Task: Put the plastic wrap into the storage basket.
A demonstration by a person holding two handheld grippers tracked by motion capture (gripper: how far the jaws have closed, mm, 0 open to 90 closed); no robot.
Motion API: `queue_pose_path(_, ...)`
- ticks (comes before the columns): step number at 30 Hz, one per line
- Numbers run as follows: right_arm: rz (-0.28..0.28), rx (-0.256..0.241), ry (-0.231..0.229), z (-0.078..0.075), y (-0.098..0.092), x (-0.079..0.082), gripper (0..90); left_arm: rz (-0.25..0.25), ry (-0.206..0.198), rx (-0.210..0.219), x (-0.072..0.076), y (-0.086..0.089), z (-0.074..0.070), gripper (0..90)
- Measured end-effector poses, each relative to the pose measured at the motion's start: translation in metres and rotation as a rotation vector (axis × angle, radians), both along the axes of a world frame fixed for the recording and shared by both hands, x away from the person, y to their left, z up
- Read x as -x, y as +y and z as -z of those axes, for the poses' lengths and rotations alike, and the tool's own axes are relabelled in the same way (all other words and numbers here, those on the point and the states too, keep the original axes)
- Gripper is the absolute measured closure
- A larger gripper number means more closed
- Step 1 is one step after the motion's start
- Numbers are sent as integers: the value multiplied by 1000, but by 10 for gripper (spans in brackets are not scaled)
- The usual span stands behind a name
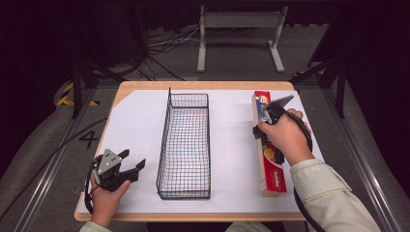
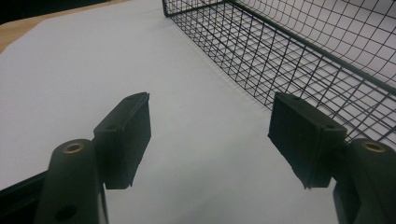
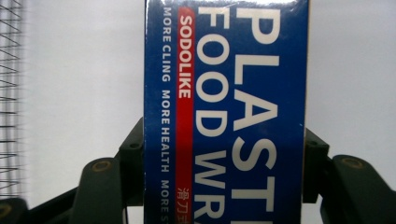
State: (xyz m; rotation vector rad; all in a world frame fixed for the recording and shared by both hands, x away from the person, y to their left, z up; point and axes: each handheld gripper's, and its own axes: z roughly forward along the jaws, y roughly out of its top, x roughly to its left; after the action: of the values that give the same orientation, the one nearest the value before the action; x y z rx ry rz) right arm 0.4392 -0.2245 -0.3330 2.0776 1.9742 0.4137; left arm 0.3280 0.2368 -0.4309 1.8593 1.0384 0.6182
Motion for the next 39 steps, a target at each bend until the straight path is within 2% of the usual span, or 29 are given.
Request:
queue_pose_path(7,-5,-22,-14,-14,22,-2,400,1,0,7,-2,-1,0,299)
queue_pose_path(13,-1,-48,-29,-23,37,-3,400,7,-1,-5,-2,-3,1,300)
queue_pose_path(22,-18,-54,-30,-29,65,-8,400,-1,-4,-10,-1,-1,1,299)
queue_pose_path(28,-38,-60,-39,-36,86,-12,400,-12,-2,3,2,3,1,299)
queue_pose_path(32,-46,-57,-56,-37,97,-13,400,-15,5,-11,-2,3,6,298)
queue_pose_path(39,-56,-77,-50,-39,113,-14,400,-15,3,-11,-4,4,8,295)
